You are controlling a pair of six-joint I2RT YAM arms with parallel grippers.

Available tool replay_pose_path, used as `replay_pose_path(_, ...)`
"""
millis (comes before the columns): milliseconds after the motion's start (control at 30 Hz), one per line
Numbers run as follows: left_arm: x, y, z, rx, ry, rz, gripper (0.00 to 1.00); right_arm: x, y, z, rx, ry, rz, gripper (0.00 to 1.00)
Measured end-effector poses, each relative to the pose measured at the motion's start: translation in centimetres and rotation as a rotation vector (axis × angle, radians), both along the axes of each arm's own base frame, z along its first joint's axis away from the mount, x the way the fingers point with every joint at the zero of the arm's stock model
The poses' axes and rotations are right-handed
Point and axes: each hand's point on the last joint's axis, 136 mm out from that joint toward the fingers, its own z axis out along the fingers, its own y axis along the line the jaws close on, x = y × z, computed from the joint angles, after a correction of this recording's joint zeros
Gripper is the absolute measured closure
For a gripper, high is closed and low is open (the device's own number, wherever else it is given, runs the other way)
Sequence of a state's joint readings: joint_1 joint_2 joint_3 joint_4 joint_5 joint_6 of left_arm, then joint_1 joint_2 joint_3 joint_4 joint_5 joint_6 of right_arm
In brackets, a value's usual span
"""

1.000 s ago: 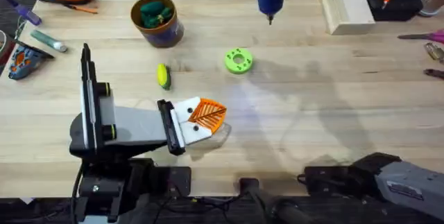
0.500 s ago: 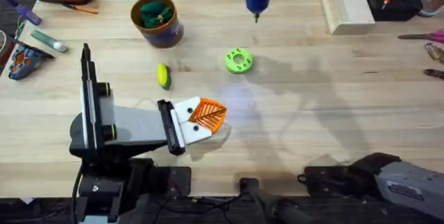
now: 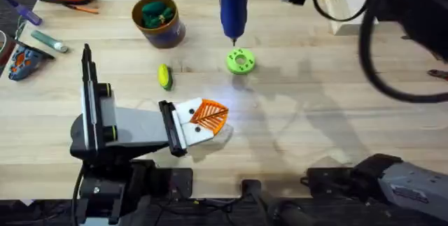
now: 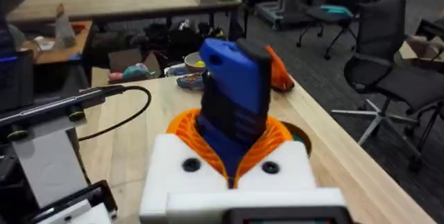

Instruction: Pick up the gripper from the table and insert it into the empty holder that is missing its gripper. Then pick up a screw, insert it into the mounting hole, and use the screwdriver to tighten it. Finally, clean up the table by picking up the vegetable and placing it into the bucket.

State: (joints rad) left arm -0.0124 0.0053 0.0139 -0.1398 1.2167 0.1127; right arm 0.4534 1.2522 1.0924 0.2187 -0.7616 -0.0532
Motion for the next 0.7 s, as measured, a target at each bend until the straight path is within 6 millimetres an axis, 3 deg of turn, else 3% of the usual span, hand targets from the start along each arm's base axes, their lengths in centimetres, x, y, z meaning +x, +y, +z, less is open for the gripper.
replay_pose_path(400, 0.0, 0.0, 0.0, 0.000, 0.001, 0.000, 0.987, -1.3, 0.7, -1.2, 0.071, -0.030, 0.066, 0.975)
replay_pose_path(700, 0.0, 0.0, 0.0, 0.000, 0.000, 0.000, 0.987, -5.1, 3.8, -1.8, 0.078, -0.065, 0.194, 0.975)
